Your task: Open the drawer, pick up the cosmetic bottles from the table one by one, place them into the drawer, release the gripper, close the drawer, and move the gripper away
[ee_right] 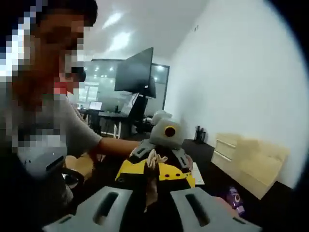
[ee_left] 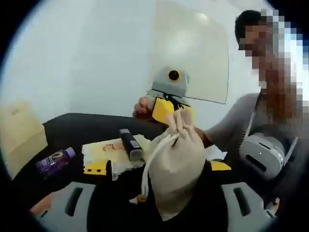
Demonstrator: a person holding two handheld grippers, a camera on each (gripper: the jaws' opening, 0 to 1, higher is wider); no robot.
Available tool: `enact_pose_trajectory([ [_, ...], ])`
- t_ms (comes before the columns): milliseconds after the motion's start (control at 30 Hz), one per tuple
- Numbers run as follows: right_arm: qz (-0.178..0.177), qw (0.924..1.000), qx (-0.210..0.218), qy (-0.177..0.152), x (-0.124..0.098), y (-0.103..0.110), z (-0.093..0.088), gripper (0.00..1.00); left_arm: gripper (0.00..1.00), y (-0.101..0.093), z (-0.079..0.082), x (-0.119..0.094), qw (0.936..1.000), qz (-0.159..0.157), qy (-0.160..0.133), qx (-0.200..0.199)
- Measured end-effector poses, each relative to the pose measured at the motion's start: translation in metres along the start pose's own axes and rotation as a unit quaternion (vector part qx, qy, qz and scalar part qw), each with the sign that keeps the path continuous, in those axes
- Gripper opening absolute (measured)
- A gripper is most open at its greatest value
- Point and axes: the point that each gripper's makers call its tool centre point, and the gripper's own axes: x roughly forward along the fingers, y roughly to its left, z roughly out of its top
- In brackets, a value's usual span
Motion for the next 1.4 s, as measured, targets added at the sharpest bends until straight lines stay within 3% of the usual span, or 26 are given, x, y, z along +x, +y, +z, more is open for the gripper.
enact_pose_trajectory([
  [200, -0.005, 1.0000, -0.001, -0.003, -0.003, -0.004, 0.001, 0.04, 0.40, -0.008, -0.011, 0.008, 0.9997, -0.018, 0.015, -0.002],
  [400, -0.017, 0.9998, -0.008, -0.001, -0.001, -0.009, -0.003, 0.05, 0.34, 0.000, -0.013, 0.005, 0.9997, -0.006, 0.025, 0.006],
  [500, -0.041, 0.9990, -0.014, -0.013, -0.003, -0.017, 0.001, 0.06, 0.33, 0.012, -0.005, 0.001, 0.9996, 0.025, 0.014, 0.002],
  [800, -0.133, 0.9898, 0.040, -0.033, -0.007, -0.054, 0.000, 0.13, 0.31, 0.049, 0.001, -0.008, 0.9938, 0.111, 0.008, 0.003],
  [1033, -0.177, 0.9795, 0.083, -0.049, -0.012, -0.075, -0.003, 0.20, 0.31, 0.084, 0.010, -0.019, 0.9805, 0.196, -0.003, 0.005],
  [1167, -0.203, 0.9744, 0.089, -0.038, -0.008, -0.082, -0.011, 0.23, 0.31, 0.090, 0.013, -0.024, 0.9752, 0.221, -0.006, 0.014],
  [1400, -0.233, 0.9647, 0.111, -0.049, -0.002, -0.088, -0.016, 0.22, 0.31, 0.093, 0.009, -0.020, 0.9633, 0.267, 0.004, 0.028],
])
